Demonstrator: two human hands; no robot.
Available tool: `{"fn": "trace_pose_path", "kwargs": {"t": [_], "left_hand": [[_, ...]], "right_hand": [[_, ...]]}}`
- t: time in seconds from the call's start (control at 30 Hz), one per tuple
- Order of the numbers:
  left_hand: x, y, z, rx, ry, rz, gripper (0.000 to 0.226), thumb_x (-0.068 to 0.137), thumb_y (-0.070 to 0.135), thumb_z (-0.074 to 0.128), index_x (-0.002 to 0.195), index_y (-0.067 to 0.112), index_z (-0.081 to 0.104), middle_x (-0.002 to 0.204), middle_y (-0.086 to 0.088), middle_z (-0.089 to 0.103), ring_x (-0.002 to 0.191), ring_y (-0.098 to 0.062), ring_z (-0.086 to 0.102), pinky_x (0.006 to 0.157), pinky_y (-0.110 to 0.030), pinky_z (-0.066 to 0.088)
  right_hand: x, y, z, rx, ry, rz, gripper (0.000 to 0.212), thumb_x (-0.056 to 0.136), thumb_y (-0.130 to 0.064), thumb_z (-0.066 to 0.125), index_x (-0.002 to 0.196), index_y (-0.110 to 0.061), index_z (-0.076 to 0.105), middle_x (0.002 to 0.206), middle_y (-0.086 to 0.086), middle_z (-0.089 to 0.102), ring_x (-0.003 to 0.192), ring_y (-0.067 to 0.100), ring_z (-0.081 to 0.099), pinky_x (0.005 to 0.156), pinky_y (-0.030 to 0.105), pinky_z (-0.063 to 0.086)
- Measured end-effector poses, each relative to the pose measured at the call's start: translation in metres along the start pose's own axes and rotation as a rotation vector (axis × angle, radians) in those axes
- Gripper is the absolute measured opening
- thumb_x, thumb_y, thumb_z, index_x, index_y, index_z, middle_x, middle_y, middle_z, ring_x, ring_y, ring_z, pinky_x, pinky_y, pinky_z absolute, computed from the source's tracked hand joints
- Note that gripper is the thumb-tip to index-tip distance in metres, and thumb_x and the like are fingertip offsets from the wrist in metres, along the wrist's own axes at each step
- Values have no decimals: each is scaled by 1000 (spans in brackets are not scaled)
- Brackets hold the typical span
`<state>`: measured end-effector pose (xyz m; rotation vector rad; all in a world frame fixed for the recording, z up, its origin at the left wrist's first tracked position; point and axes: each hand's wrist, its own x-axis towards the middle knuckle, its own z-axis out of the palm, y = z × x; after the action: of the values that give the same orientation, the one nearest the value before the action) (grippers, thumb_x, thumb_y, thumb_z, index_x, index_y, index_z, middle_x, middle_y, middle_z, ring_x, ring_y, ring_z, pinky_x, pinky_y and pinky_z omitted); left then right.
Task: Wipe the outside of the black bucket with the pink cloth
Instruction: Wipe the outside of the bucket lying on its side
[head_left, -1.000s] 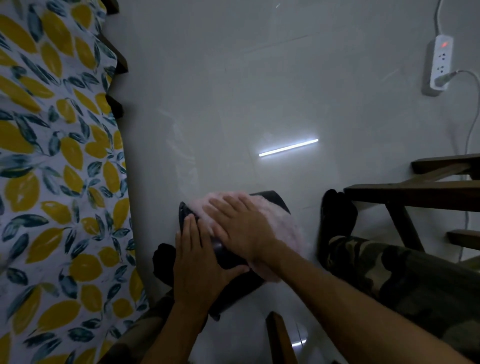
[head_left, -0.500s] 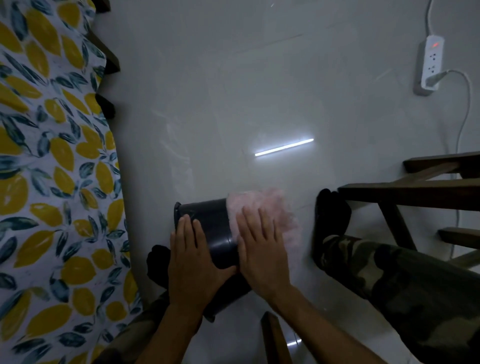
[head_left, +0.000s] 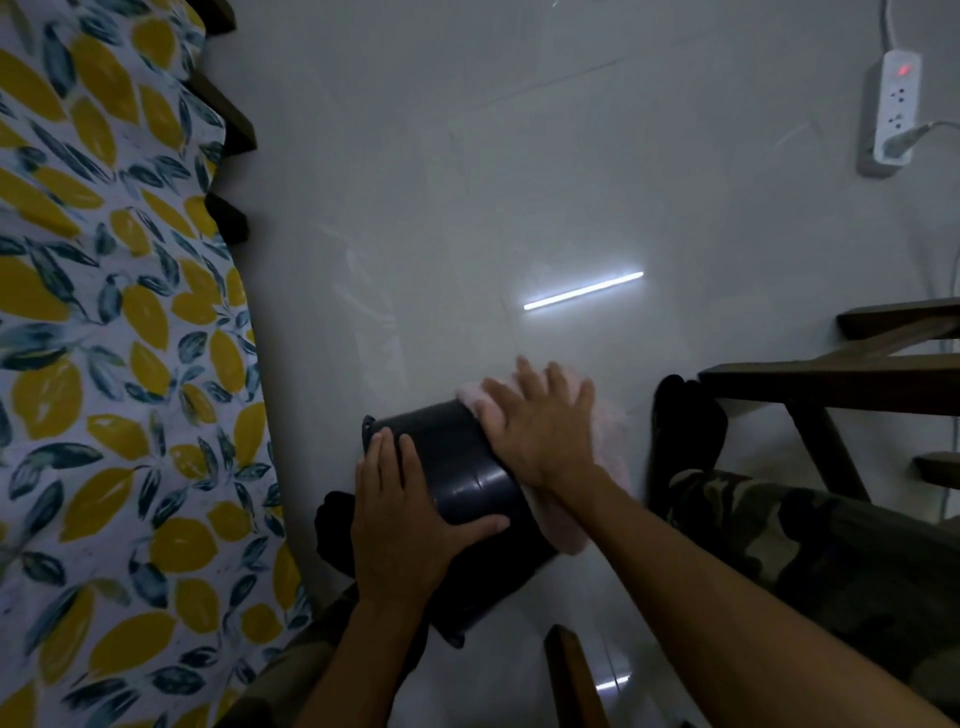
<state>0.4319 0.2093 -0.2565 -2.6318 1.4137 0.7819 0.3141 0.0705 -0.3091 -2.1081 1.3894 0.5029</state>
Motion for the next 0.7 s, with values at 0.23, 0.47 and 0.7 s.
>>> {"fn": "trace_pose_path", "kwargs": {"t": [0.23,0.47,0.7], "left_hand": [[-3,8,12,-376,251,-112,134,58,85,73,159,19,15,168,-6,14,154,-23,15,119,-38,17],[17,22,-13,-765,277,-343,78,78,75,61,143,35,45,126,14,58,109,-6,55,84,-15,38],[36,21,-28,-759,378,-93,88,79,44,83,152,31,35,144,4,53,130,-10,52,103,-25,45]], "right_hand": [[-8,41,-9,422,85,198,52,108,-56,27,150,-32,47,154,6,52,127,33,59,100,44,47],[-1,49,-6,595,182,306,51,112,-46,22,136,-23,60,126,8,71,110,31,67,81,33,38],[9,47,-31,659,348,352,50,113,-44,24,138,-17,57,97,7,67,93,29,66,62,18,34]]}}
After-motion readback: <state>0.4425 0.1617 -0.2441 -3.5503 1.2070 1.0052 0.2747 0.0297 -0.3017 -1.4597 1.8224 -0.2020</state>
